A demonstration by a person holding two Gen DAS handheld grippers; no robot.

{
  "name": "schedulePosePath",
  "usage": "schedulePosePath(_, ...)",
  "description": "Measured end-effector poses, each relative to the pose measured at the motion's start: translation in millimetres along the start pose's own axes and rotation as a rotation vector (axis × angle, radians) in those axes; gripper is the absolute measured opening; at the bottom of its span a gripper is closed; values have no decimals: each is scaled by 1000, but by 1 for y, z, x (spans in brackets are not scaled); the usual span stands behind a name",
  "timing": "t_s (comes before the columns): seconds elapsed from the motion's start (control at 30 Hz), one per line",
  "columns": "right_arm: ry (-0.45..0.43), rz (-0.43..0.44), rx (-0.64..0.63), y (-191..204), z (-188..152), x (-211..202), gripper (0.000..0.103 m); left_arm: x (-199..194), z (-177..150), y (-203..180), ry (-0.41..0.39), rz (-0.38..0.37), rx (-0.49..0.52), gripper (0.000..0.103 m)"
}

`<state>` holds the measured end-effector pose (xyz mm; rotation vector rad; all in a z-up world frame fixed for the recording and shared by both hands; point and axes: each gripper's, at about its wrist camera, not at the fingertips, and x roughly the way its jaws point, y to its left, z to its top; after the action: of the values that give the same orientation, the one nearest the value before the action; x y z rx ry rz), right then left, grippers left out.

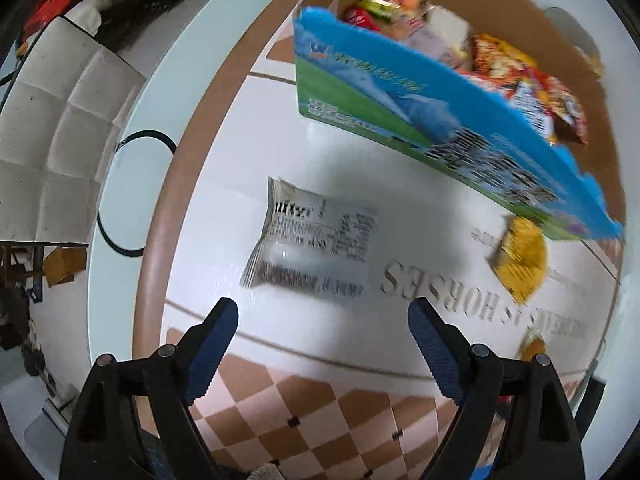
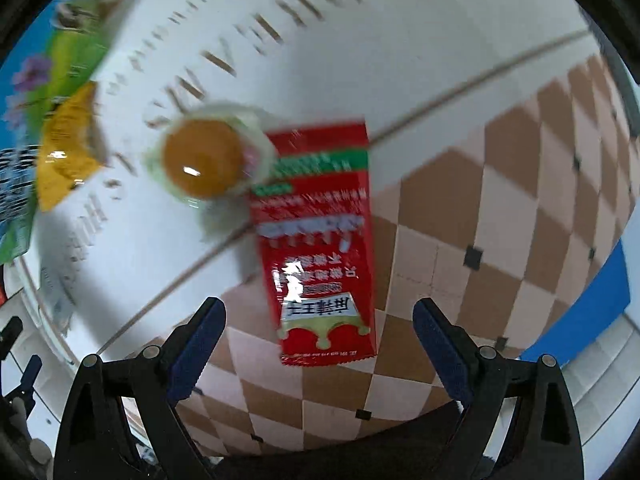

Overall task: Organize snacks
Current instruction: 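Grasp the red sauce sachet with the right tool while the left tool grasps the white Mitz bag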

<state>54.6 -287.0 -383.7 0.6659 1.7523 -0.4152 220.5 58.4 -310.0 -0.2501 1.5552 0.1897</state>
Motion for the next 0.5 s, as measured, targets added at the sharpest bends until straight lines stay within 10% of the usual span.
schedulePosePath(0.5, -61, -89, -65, 19, -2, 3, 57, 59, -7, 12, 59, 159, -3, 87)
